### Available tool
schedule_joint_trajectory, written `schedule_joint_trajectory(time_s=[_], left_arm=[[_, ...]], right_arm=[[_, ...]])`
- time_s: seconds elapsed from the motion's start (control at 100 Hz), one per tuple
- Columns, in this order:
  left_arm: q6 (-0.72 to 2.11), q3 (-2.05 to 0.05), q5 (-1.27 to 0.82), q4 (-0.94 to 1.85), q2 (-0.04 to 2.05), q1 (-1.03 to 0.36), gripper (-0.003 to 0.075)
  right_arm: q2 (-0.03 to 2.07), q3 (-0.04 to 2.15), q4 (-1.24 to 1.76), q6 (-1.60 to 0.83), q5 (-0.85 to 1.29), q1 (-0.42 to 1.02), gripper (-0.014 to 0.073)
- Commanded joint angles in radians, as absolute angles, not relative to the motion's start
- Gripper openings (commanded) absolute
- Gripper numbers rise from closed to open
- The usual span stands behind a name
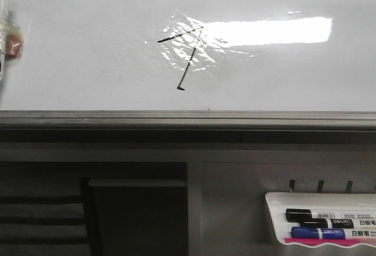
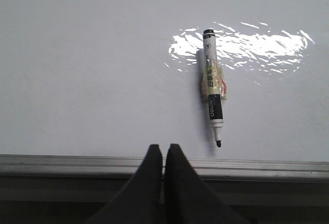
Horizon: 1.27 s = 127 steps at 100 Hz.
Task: Write number 7 on whiteboard
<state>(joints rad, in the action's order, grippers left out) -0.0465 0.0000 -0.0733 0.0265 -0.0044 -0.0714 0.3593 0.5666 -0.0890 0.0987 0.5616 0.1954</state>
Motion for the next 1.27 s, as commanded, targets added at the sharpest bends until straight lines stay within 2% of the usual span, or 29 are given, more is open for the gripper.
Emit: schedule_joint_trajectory(time_s=[0.0,0.21,0.44,0.61,1.26], left_arm=[[-0.058,0.034,0.017,0.028,-0.034,-0.076,-0.002],[-0.058,0.034,0.017,0.028,-0.034,-0.076,-0.002],[-0.058,0.034,0.017,0.028,-0.034,-0.076,-0.002],[-0.058,0.034,0.017,0.028,-0.034,-0.076,-0.002],[-0.058,0.034,0.017,0.028,-0.034,-0.076,-0.002]], right_arm=[[0.284,0.455,-0.065,0.103,0.344,0.09,-0.0071],[0.096,0.152,-0.023,0.105,0.161,-0.064,-0.0071],[-0.002,-0.041,-0.007,0.112,-0.075,-0.082,-0.0071],[-0.03,-0.039,-0.044,0.112,-0.02,-0.082,-0.0071],[-0.03,-0.039,-0.044,0.112,-0.02,-0.082,-0.0071]])
